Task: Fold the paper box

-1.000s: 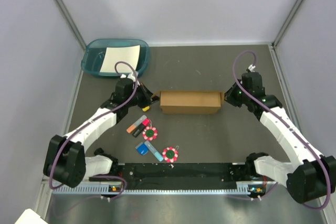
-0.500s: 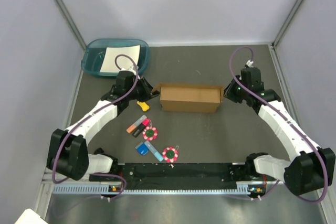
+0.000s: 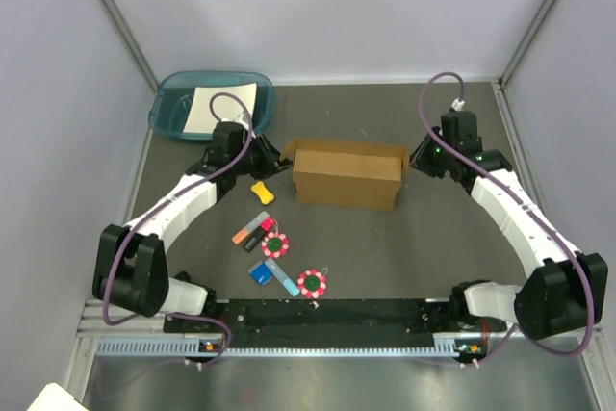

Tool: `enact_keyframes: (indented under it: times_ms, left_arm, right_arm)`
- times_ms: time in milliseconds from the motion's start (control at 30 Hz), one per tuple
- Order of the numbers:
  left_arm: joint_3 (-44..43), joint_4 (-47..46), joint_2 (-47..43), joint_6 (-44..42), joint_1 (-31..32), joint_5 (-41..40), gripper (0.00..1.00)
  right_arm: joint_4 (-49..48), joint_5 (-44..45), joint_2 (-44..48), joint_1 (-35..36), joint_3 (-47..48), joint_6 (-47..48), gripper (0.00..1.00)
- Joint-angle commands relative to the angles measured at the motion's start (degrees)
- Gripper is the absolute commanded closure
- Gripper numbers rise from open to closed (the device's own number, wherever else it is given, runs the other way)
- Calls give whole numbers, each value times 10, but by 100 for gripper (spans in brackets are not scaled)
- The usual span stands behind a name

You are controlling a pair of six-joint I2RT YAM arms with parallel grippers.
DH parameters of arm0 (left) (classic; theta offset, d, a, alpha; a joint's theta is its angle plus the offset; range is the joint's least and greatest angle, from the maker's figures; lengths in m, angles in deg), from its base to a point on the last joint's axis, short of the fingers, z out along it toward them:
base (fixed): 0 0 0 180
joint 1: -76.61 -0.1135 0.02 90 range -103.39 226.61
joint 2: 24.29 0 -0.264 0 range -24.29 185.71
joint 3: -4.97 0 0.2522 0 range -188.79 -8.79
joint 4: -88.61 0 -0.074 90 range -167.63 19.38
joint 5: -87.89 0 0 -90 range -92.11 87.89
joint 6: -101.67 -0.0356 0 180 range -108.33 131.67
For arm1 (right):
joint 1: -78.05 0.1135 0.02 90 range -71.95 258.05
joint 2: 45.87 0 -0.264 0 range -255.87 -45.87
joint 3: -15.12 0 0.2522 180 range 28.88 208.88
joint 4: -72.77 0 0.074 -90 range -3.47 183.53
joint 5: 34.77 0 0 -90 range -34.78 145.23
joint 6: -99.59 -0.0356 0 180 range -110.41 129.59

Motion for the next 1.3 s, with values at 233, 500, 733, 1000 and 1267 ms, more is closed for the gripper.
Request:
enact_keyframes:
  times_ms: [233, 500, 733, 1000, 1267]
  left_arm:
    - [-62, -18, 25, -8, -8, 11, 71]
    - [-52, -8, 14, -21, -36, 12, 71]
    - [-34, 13, -16, -41, -63, -19, 70]
    - [-9, 38, -55, -57, -99, -56, 69]
    - [41, -26, -133, -17, -135, -143, 45]
  right_arm:
    - [-11, 0, -17, -56, 58, 5, 78]
    - [2, 55, 29, -71, 63, 11, 76]
    - [5, 65, 113, -71, 77, 60, 75]
    - [-45, -58, 182, -13, 33, 202, 60]
    - [-7, -53, 160, 19, 33, 278, 46]
